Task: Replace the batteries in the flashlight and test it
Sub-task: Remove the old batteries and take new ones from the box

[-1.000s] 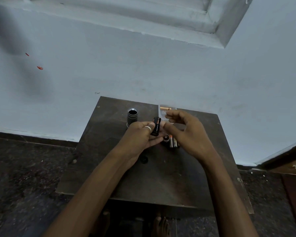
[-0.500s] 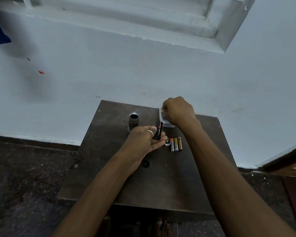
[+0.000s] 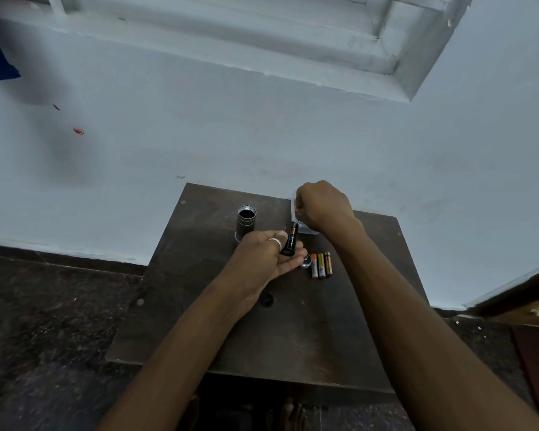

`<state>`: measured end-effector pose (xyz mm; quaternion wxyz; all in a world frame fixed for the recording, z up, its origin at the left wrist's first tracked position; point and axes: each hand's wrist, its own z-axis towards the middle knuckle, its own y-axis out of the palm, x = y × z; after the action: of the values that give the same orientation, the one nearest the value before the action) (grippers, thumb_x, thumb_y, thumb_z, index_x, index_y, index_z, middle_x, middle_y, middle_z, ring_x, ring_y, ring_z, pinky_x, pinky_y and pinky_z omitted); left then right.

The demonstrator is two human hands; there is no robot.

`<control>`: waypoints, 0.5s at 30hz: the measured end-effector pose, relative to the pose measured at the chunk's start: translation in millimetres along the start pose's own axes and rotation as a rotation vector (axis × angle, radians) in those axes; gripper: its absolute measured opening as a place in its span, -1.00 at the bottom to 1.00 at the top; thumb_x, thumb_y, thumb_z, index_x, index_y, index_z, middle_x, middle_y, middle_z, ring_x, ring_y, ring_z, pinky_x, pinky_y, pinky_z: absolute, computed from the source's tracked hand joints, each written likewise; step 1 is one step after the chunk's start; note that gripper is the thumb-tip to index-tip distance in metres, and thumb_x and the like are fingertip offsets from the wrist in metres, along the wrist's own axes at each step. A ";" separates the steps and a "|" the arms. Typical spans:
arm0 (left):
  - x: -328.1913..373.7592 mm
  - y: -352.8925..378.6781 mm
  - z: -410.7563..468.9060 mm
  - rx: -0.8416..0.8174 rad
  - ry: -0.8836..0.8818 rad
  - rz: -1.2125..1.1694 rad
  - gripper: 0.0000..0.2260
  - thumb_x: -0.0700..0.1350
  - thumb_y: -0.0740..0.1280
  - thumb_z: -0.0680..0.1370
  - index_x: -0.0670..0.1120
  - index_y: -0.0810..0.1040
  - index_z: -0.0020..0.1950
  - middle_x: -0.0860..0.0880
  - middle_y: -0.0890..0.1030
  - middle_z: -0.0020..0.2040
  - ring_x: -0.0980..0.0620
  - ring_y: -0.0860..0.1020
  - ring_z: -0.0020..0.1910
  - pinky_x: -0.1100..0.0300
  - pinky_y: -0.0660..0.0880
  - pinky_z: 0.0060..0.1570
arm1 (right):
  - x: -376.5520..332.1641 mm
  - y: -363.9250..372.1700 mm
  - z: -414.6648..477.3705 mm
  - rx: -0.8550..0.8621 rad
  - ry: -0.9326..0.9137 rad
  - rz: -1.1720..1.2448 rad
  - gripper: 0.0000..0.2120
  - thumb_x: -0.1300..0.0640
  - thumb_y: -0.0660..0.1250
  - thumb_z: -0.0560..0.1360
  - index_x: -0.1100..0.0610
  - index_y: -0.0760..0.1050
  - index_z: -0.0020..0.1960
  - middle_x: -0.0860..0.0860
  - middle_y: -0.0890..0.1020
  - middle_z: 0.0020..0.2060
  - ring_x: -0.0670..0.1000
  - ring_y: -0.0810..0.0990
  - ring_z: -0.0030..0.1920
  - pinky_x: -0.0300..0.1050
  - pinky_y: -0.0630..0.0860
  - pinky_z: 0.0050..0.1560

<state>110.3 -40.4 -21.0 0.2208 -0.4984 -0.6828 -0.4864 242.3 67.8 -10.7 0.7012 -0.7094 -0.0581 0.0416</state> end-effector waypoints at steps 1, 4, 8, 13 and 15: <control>0.1 0.0 -0.5 0.000 -0.001 0.002 -0.83 -0.25 0.15 0.68 -0.24 0.49 0.18 -0.21 0.65 -0.02 -0.02 0.68 -0.09 0.18 0.66 -0.13 | 0.7 -0.9 -1.6 0.010 0.006 0.028 -0.81 0.19 0.32 0.56 0.19 0.59 0.14 0.15 0.64 0.06 0.20 0.60 0.06 -0.09 0.45 -0.14; 0.7 -0.3 -1.6 0.003 -0.004 0.008 -0.86 -0.25 0.15 0.68 -0.17 0.51 0.06 -0.20 0.65 -0.01 -0.03 0.68 -0.08 0.17 0.66 -0.11 | 5.5 -8.9 -9.4 0.072 0.076 0.236 -0.79 0.15 0.33 0.56 0.16 0.56 0.17 0.12 0.65 0.05 0.18 0.61 0.04 -0.08 0.47 -0.10; 1.8 -1.1 -1.0 0.007 -0.015 0.011 -0.86 -0.24 0.15 0.68 -0.17 0.51 0.08 -0.21 0.66 0.01 -0.04 0.68 -0.05 0.15 0.66 -0.09 | 9.4 -23.0 -39.0 0.262 0.137 0.550 -0.81 0.16 0.33 0.54 0.03 0.59 0.14 0.02 0.68 -0.19 0.09 0.67 -0.10 -0.10 0.53 -0.10; -1.1 -2.4 -0.9 -0.005 0.014 0.022 -0.80 -0.23 0.15 0.68 -0.27 0.50 0.22 -0.21 0.66 0.02 -0.01 0.69 -0.07 0.18 0.65 -0.10 | 1.4 -20.1 -95.2 0.336 0.234 0.947 -0.88 0.17 0.36 0.53 0.00 0.61 0.01 0.01 0.71 -0.25 0.04 0.73 -0.21 0.08 0.67 -0.07; -2.8 -1.5 -1.5 -0.012 0.024 0.027 -0.76 -0.22 0.15 0.69 -0.31 0.48 0.26 -0.22 0.65 0.04 0.01 0.68 -0.09 0.19 0.65 -0.11 | -4.6 -13.3 -112.6 0.320 0.265 1.062 -0.86 0.18 0.37 0.54 -0.01 0.64 0.03 0.01 0.71 -0.23 0.03 0.75 -0.26 0.15 0.69 -0.09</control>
<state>109.9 -43.0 -23.2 0.2328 -0.5031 -0.6703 -0.4934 253.2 -44.2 4.0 0.6842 -0.5252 0.4021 0.3072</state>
